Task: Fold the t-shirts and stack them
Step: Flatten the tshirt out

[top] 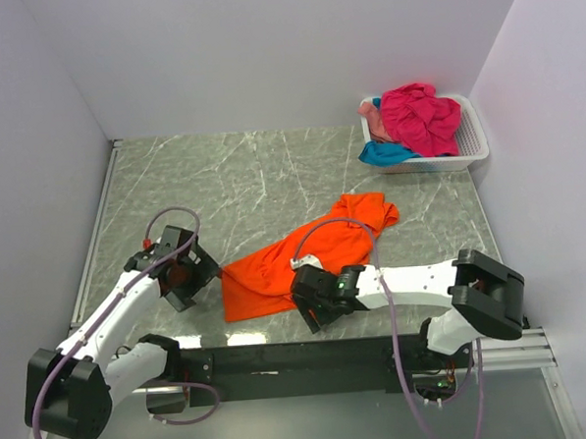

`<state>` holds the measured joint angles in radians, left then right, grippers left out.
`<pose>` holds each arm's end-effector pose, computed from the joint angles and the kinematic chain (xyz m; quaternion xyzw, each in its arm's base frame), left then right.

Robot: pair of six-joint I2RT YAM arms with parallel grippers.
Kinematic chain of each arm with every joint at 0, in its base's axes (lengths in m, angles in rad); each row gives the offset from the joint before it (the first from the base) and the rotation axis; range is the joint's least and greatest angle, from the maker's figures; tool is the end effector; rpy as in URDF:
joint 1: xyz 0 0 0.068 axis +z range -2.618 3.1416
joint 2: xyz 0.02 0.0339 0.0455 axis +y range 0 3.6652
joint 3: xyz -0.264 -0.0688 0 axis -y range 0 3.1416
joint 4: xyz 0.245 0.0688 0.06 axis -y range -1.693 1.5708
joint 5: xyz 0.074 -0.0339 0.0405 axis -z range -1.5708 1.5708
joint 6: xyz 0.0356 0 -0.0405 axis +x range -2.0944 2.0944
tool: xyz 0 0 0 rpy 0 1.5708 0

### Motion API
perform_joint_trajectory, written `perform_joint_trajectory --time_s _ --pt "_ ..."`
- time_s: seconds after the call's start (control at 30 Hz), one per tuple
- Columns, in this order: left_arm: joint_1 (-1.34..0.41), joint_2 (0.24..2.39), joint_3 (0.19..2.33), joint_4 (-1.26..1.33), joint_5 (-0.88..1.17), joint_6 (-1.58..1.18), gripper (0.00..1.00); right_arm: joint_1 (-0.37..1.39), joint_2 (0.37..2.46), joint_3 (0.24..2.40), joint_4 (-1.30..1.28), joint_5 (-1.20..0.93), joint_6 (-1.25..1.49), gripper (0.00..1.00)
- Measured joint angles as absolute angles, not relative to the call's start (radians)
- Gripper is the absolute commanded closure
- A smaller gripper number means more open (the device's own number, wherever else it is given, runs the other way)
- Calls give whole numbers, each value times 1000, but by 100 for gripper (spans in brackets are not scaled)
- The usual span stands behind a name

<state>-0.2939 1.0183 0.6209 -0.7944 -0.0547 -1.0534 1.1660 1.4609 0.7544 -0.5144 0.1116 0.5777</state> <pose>0.1643 -0.0477 0.1970 -0.3687 0.9099 -0.0965 0.1639 0.1036 0.2318 0.1597 -0.2758 0.9438 0.0977 0.1539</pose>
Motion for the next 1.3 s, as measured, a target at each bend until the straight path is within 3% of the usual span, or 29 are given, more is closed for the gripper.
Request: perform_joint_trajectory --time_s 0.17,0.2,0.27,0.3,0.4,0.67,0.83,1.0,1.07,1.17,1.3 --pt "-297 997 603 -796 -47 -1065 1 1173 1483 765 -512 177 602 48" --pt "-297 997 599 -794 -46 -1066 1 1173 1484 765 -514 186 607 59" --pt "-300 997 589 -795 -43 -1069 1 1173 1486 767 -518 211 623 70" --pt "-304 997 582 -793 -39 -1071 1 1173 1488 768 -519 220 634 82" --pt "-319 997 562 -792 -28 -1079 1 1174 1491 773 -525 253 664 100" --pt "-380 952 521 -785 10 -1102 1 1145 1459 826 -570 335 727 100" --pt "-414 908 466 -765 70 -1113 4 970 1289 830 -548 324 737 100" --pt "-440 922 431 -741 114 -1122 24 791 1134 807 -504 321 708 100" --pt "-448 948 431 -731 125 -1124 29 771 1111 804 -500 321 697 100" --pt "-467 1000 439 -704 146 -1125 48 754 1103 790 -493 313 686 100" --pt "-507 1068 461 -695 148 -1121 61 738 1103 767 -486 298 682 100"
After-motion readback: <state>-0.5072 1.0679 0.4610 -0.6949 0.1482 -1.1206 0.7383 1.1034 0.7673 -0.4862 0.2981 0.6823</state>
